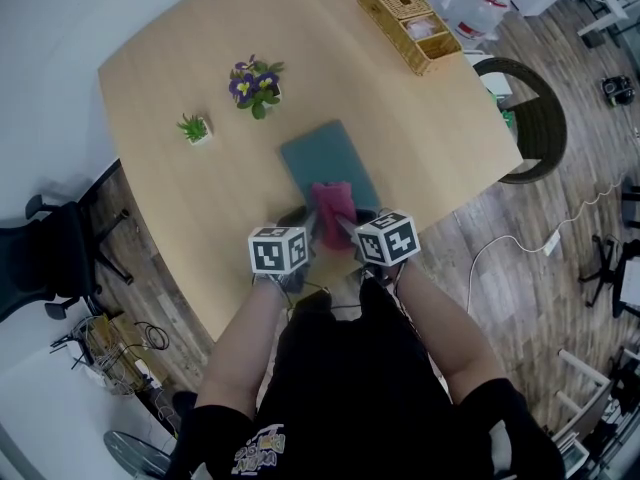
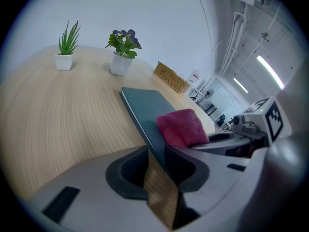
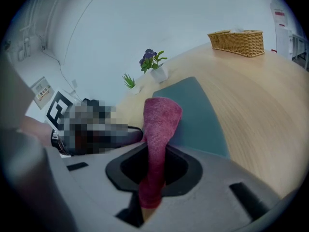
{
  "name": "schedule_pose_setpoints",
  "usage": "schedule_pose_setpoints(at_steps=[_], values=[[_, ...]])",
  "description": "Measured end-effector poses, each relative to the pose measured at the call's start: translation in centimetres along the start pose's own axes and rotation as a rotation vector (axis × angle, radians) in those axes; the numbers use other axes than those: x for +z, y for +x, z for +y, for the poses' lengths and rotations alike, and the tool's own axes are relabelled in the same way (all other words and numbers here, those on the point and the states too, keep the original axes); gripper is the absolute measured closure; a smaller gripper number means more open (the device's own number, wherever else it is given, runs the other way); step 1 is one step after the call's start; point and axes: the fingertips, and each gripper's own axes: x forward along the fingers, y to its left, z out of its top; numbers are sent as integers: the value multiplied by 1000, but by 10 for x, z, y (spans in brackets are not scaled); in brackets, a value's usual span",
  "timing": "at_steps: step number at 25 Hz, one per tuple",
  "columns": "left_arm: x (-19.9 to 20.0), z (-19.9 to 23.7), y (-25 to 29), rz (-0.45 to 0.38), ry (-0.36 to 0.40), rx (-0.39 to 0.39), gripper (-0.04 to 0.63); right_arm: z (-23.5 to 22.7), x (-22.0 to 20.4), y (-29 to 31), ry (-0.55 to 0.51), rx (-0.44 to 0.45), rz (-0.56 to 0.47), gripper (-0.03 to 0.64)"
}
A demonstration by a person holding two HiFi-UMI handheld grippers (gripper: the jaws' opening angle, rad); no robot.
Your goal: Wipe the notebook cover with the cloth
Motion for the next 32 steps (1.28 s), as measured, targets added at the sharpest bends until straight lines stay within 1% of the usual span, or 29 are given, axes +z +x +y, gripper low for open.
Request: schedule_pose_setpoints(at_steps=[4,8,12,23,29,32], values=[[-2,1,2,3,-3,-11,495,-5,0,-3,-9,-15,-1,549],[-3,0,2,2,-2,-10,495,-18,-1,-12,8,-33,-14,549],[0,0,0,-2,3,3,495,-35,-1,-24,25,-66,-26,549],[-2,0,2,2,-4,-8,495,-72,-2,-50,70,-151,-46,549],[-2,1,3,0,1,-6,495,-88,4,-61,51,-243,-44,549],[0,0,0,2,-2,-3,495,-92,15,-71,29,-296,-70,549]])
